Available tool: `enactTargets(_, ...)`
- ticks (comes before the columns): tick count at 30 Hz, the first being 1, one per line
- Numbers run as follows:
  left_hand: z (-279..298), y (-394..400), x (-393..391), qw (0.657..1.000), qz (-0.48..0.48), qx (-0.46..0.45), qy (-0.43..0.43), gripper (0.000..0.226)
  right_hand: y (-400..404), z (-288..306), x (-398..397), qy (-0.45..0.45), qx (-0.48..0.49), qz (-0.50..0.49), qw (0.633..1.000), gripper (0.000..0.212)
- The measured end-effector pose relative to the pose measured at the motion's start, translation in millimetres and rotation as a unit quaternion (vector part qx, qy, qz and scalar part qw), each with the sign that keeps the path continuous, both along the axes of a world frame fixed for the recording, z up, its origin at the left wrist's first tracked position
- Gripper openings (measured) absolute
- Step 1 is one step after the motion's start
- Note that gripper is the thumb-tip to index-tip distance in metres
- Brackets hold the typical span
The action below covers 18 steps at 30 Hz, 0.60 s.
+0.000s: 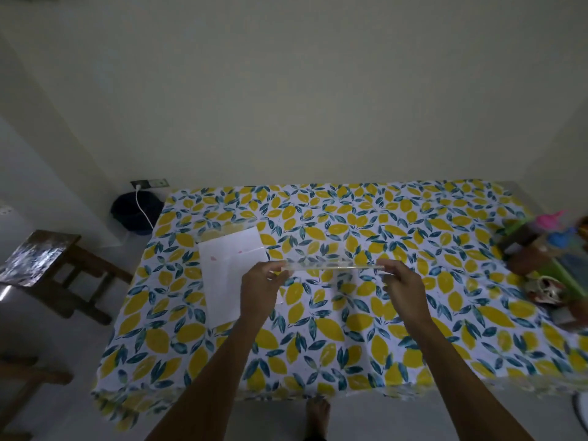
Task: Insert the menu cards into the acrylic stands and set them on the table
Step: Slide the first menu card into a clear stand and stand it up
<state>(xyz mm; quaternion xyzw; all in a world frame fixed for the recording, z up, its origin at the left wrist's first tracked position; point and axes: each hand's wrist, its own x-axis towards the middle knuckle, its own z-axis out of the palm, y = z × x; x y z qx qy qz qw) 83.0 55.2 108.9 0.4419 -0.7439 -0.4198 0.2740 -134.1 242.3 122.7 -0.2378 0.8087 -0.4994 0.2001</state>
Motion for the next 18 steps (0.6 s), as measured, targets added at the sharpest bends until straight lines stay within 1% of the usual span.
enactTargets(2,6,-17,-8,1.0,-0.012,-0.009,-0.014,0.025,-13,8,-10,0.049,0.007,0.017,0.999,0.018)
enactTargets(7,20,-59,-39,1.0,0.01,-0.001,-0.007,0.023,-59,12,-43,0.11,0.007,0.051,0.993,0.013)
enactTargets(9,20,-72,-52,1.0,0.011,0.003,-0.004,0.021,-79,7,-57,0.12,0.009,0.052,0.991,0.012)
enactTargets(12,3,-93,-71,1.0,0.002,0.0,-0.022,0.04,-110,-2,-78,0.128,-0.001,0.046,0.991,0.016)
enactTargets(13,-4,-101,-77,1.0,0.003,0.003,-0.027,0.041,-120,-7,-84,0.128,-0.007,0.046,0.991,0.018)
enactTargets(17,-25,-122,-97,0.999,0.031,0.033,-0.03,0.035,-149,-36,-103,0.135,0.005,0.051,0.989,0.025)
enactTargets(18,-28,-126,-101,0.998,0.032,0.043,-0.03,0.03,-154,-45,-107,0.132,0.015,0.053,0.99,0.026)
